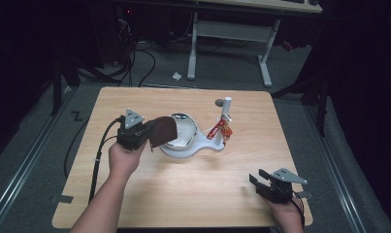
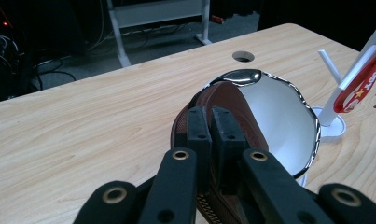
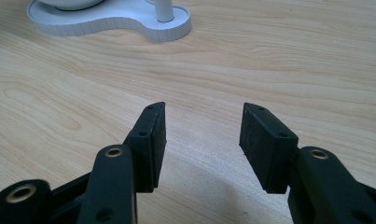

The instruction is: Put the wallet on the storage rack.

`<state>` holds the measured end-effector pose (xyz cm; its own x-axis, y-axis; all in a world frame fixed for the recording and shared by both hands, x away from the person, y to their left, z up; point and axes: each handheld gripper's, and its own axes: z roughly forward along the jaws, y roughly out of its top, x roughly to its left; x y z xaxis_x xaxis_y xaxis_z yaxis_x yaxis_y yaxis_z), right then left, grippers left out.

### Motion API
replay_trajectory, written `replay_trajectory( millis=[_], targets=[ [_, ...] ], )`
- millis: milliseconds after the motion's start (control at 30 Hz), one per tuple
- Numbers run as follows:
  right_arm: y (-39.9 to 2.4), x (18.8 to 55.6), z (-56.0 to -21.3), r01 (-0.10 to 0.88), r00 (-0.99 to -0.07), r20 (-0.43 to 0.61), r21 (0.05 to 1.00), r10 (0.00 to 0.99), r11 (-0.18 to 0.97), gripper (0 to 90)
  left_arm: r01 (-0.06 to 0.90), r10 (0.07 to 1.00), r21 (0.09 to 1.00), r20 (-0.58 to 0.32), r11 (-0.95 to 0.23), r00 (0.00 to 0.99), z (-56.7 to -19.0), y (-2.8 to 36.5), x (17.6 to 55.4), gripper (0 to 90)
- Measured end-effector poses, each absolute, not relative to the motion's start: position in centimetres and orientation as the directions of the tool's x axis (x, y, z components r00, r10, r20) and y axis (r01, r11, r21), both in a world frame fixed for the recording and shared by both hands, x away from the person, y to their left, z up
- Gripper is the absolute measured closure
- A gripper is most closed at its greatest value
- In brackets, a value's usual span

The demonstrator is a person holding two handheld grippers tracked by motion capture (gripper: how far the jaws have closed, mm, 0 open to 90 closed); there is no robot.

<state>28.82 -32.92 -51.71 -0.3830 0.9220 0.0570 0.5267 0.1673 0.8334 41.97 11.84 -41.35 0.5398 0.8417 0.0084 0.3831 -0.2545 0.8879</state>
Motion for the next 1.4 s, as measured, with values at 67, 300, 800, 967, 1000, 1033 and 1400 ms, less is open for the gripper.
replay_trajectory(
  millis=[67, 300, 800, 967, 1000, 1033, 1400],
  targets=[
    [-32.9, 28.8, -51.7, 0.528, -0.381, 0.058, 0.833, 0.923, 0.165, 51.1, 0.384, 0.842, 0.886, 0.015, -0.261, 0.539, -41.3, 11.6, 42.1, 86.9],
    [-33.0, 28.7, -51.6, 0.522, -0.382, 0.058, 0.837, 0.922, 0.164, 51.1, 0.395, 0.843, 0.877, 0.02, -0.272, 0.537, -41.4, 10.8, 42.4, 86.7],
    [-33.2, 28.8, -51.7, 0.527, -0.38, 0.063, 0.834, 0.923, 0.16, 51.1, 0.42, 0.855, 0.865, 0.019, -0.274, 0.518, -42.0, 8.3, 43.6, 86.5],
    [-33.0, 28.7, -51.7, 0.527, -0.384, 0.062, 0.834, 0.921, 0.164, 51.1, 0.425, 0.862, 0.862, 0.029, -0.278, 0.506, -41.7, 7.8, 43.7, 86.5],
    [-33.0, 28.8, -51.7, 0.528, -0.384, 0.06, 0.833, 0.921, 0.165, 51.1, 0.421, 0.862, 0.861, 0.037, -0.284, 0.506, -41.6, 7.7, 43.7, 86.5],
    [-33.0, 28.8, -51.7, 0.527, -0.385, 0.06, 0.833, 0.921, 0.166, 51.1, 0.42, 0.862, 0.86, 0.043, -0.289, 0.505, -41.6, 7.6, 43.7, 86.6],
    [-33.1, 28.8, -51.7, 0.528, -0.386, 0.062, 0.833, 0.921, 0.165, 51.1, 0.431, 0.874, 0.853, 0.059, -0.295, 0.482, -42.3, 6.6, 44.4, 86.5]
  ],
)
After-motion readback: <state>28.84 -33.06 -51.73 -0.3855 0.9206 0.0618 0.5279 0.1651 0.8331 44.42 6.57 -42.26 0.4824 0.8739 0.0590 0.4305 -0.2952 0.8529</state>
